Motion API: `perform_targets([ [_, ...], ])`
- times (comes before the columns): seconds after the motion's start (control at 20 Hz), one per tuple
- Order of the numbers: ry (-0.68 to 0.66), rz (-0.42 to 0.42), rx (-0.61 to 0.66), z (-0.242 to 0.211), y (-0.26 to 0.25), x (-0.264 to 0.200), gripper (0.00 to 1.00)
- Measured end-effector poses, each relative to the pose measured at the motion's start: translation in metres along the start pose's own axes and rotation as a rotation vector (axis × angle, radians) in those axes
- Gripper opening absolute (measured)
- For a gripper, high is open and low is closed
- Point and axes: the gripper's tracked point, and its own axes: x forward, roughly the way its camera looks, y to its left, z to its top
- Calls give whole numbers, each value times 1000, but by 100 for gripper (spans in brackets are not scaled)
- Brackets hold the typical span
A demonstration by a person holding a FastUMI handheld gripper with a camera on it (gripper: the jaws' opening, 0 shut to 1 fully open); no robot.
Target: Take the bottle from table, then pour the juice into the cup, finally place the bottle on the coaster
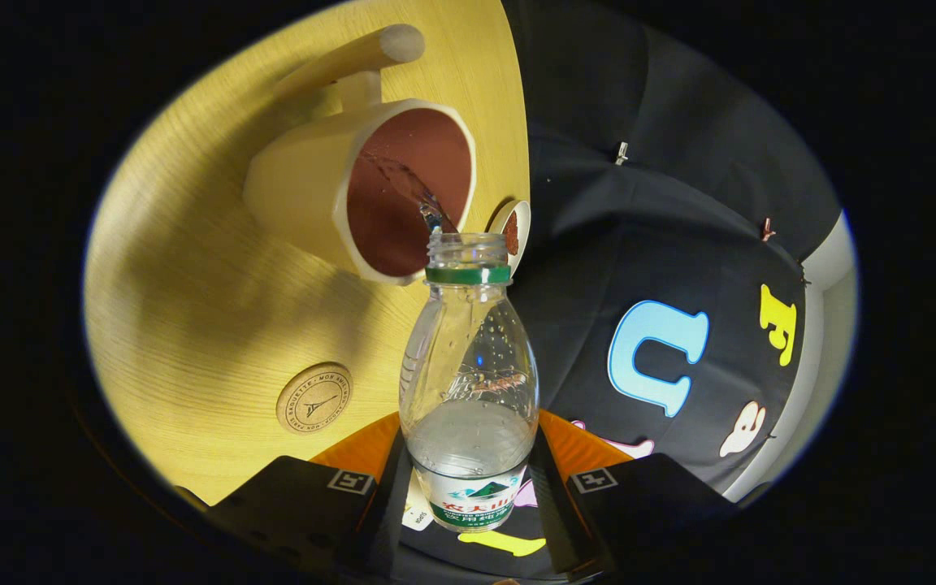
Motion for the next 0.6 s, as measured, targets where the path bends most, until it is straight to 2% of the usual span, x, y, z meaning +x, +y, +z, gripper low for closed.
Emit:
perform_targets([
  [0.6,-27,-28,-115,3,-14,5,72],
])
